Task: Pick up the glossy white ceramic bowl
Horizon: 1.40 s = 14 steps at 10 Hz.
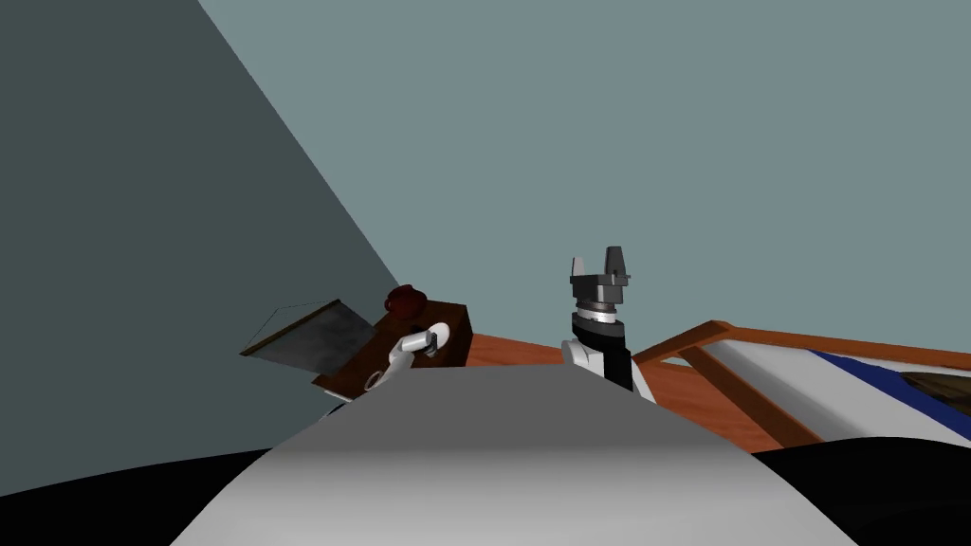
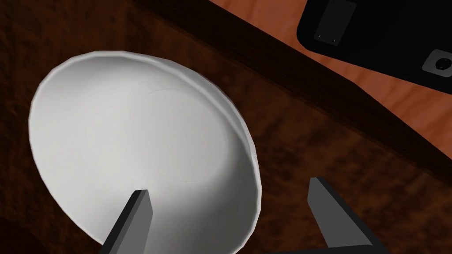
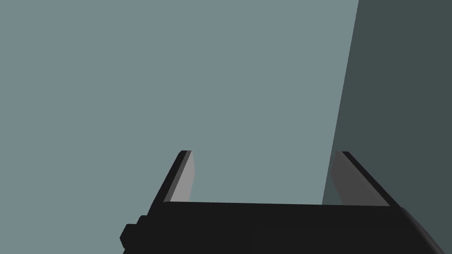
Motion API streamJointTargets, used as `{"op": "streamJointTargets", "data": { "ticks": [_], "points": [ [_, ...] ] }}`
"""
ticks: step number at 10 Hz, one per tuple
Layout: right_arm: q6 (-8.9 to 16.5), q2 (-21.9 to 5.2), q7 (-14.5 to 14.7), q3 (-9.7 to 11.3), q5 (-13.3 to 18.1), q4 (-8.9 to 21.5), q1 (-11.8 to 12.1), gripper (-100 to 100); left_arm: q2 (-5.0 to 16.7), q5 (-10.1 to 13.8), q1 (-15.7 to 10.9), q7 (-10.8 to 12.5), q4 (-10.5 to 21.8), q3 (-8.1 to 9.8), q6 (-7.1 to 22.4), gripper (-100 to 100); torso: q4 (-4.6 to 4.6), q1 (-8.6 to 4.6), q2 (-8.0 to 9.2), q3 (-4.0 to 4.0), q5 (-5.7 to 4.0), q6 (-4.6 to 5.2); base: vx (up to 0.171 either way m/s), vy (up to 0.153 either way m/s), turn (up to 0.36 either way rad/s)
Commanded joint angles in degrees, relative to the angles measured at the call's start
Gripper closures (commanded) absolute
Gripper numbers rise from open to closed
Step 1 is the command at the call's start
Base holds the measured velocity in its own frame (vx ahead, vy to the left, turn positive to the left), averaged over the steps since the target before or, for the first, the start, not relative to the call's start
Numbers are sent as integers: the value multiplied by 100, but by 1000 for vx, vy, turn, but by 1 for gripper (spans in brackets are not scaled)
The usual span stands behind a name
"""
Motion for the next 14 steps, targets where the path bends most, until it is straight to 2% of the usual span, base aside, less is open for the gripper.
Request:
{"op": "streamJointTargets", "data": {
  "ticks": [1,2,3,4,5,6,7,8,9,10,11,14],
  "points": [
    [0,0,0,0,0,0,0,0,166,200,-33,-80,286,152,-203,-100,0,0,0,0,0,0,-69,-10,-289],
    [0,0,0,1,0,0,-2,0,310,371,-47,-144,521,284,-354,-100,2,-2,9,5,0,6,-93,-28,-448],
    [0,0,0,1,0,0,-2,0,310,371,-47,-144,643,284,-354,-100,5,-8,20,11,-2,5,-66,-17,-136],
    [0,0,0,0,0,0,0,0,455,543,-62,-207,911,416,-505,-100,4,-4,14,9,-1,0,-52,-13,-266],
    [0,0,0,1,0,0,-1,0,455,543,-62,-207,924,416,-505,-100,3,-1,11,7,-1,3,-39,-6,-143],
    [0,0,0,0,0,0,0,0,599,715,-76,-271,1099,549,-657,-100,2,1,5,4,0,0,-47,-20,-273],
    [0,0,0,0,0,0,-1,0,599,715,-76,-271,1205,549,-657,-100,2,-2,6,4,-1,4,-42,-12,-174],
    [0,0,0,0,0,0,0,0,743,887,-91,-335,1382,681,-808,-100,1,0,4,3,0,0,-48,-19,-336],
    [0,0,0,0,0,0,-1,0,743,887,-91,-335,1330,681,-808,-100,3,-2,7,5,-1,4,-41,-12,-130],
    [0,0,0,0,0,0,0,0,743,887,-91,-335,1431,681,-808,-100,2,1,4,3,0,-1,-17,-8,39],
    [0,0,0,-1,0,0,1,0,887,1059,-105,-398,1627,813,-959,-100,0,3,-4,-1,1,-2,-34,-18,-252],
    [0,0,0,-1,0,0,1,0,887,1059,-105,-398,1767,813,-959,-100,0,4,-3,-1,1,-3,-19,-8,-59]
  ]
}}
